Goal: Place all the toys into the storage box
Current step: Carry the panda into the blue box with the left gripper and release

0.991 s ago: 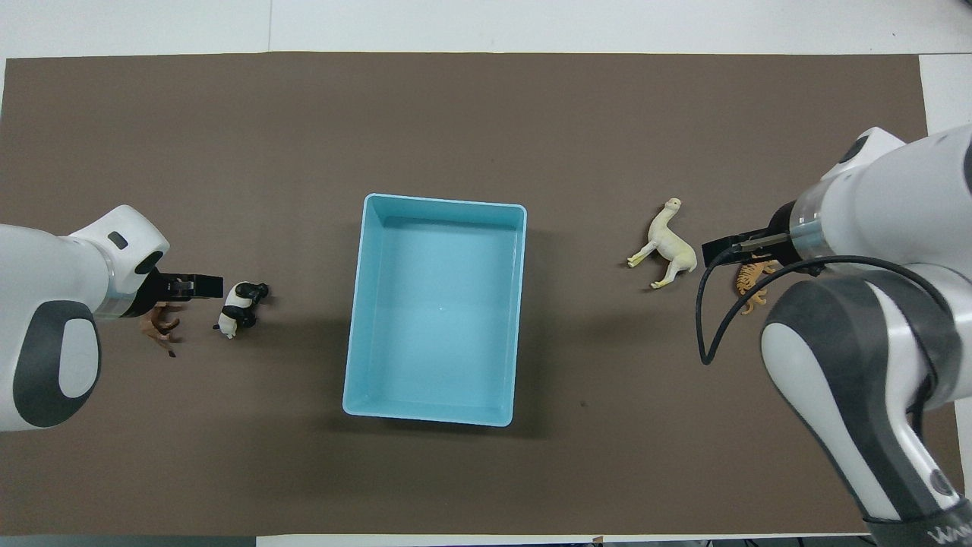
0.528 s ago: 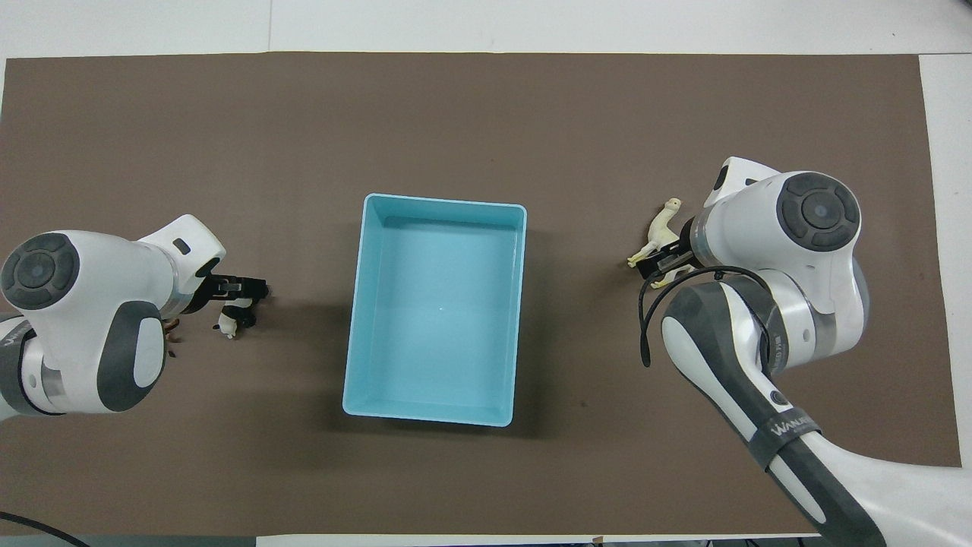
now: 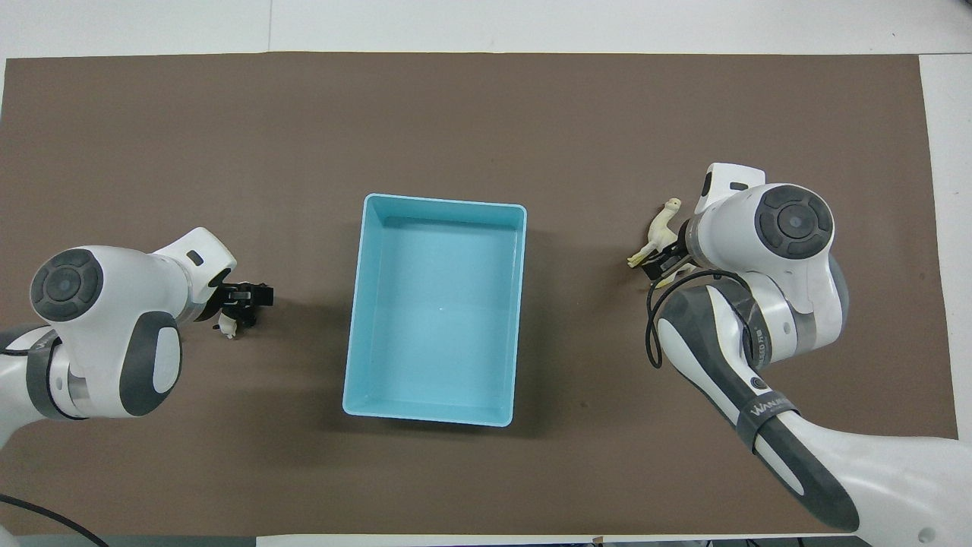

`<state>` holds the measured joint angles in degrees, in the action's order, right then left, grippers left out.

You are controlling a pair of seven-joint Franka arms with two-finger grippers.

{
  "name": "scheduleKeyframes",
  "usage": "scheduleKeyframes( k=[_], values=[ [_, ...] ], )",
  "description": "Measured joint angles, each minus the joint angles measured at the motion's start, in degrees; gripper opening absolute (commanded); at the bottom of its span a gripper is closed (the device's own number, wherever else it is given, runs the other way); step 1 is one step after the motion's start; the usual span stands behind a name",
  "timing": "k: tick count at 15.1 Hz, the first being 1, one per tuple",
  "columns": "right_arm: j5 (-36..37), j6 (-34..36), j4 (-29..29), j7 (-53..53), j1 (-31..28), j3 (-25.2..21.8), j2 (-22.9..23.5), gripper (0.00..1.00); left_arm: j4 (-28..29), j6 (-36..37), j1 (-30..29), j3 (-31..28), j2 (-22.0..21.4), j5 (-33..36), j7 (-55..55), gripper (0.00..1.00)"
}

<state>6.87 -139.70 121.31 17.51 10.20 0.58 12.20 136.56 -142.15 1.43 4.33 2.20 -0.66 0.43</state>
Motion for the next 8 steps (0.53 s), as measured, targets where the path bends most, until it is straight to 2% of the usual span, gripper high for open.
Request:
scheduleKeyframes(
  k=[8],
  values=[
    [0.20,-2.61,0.16,0.22,-1.02,0.04,2.48,1.00,0.56,-0.92,0.00,0.02,0.31,0.00,0.00,0.98]
  ],
)
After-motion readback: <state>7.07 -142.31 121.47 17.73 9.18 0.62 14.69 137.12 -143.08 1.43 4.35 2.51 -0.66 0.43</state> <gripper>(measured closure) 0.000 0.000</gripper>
